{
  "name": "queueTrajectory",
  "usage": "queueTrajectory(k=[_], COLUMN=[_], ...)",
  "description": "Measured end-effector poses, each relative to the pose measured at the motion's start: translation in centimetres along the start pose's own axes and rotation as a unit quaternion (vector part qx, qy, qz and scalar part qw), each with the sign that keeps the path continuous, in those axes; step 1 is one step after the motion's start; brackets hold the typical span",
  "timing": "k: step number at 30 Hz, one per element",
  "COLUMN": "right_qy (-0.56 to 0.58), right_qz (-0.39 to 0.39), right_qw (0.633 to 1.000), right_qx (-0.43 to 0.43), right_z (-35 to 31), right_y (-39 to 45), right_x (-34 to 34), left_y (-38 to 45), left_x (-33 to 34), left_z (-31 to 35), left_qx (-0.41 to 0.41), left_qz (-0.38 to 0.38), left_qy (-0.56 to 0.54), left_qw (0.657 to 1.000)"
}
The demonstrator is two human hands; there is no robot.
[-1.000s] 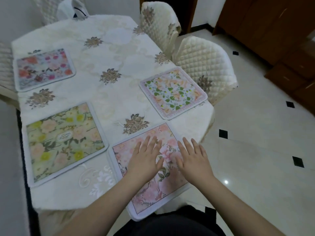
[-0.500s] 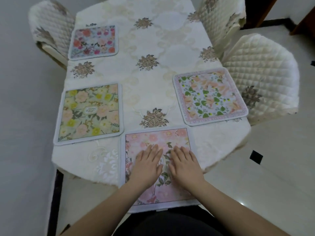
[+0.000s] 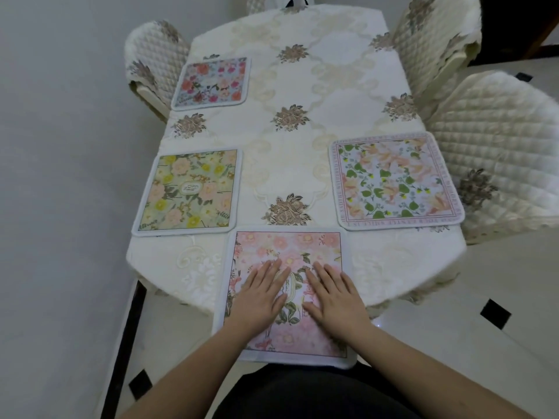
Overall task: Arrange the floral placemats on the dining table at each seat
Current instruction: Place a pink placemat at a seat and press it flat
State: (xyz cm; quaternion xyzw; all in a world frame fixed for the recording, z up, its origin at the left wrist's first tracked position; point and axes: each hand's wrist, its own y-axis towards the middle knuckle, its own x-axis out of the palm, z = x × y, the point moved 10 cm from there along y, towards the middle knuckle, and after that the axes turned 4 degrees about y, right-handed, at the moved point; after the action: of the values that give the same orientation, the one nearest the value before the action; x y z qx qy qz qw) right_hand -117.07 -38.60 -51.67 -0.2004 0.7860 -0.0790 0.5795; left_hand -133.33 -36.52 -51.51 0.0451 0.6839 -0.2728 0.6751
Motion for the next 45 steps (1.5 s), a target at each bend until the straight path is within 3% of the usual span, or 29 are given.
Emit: queueTrajectory(k=[10,19,25,32,39,43,45], right_qy=[0.002,-0.005,0.020,0.009,0.083,0.187,0.223], right_qz=[0.022,0.059,0.061,0.064,0.138,0.182,0.210], right_qw=[1.000,0.986,0.977,0.973,0.964,0.951,0.938], right_qx=[0.016,0.153,0.202,0.220,0.211,0.169,0.165], right_z=[0.1,1.1,1.2,0.5,0.1,-1.2,-1.7], right_y=[-0.3,-2.5,-3.1,-4.1,-4.9,-5.6,-6.1], right_x=[0.5,-0.6,-0.5,-1.5,-4.4,-6.0,-7.0], left_y=[-1.0,-4.3,-6.6,-6.4,-6.3,-7.2,-7.5], left_x=[0.1,1.1,1.9,1.1,-0.3,-2.8,-4.3], left_z=[-1.4,-6.4,-8.7,-8.4,-8.5,-7.8,-8.1], left_qx=[0.016,0.015,-0.099,-0.101,-0.126,-0.095,-0.089], left_qz=[0.031,0.048,0.027,0.010,-0.006,0.042,0.086], left_qy=[-0.003,0.002,-0.086,-0.138,-0.262,-0.428,-0.456], left_qw=[0.999,0.999,0.991,0.985,0.957,0.898,0.882])
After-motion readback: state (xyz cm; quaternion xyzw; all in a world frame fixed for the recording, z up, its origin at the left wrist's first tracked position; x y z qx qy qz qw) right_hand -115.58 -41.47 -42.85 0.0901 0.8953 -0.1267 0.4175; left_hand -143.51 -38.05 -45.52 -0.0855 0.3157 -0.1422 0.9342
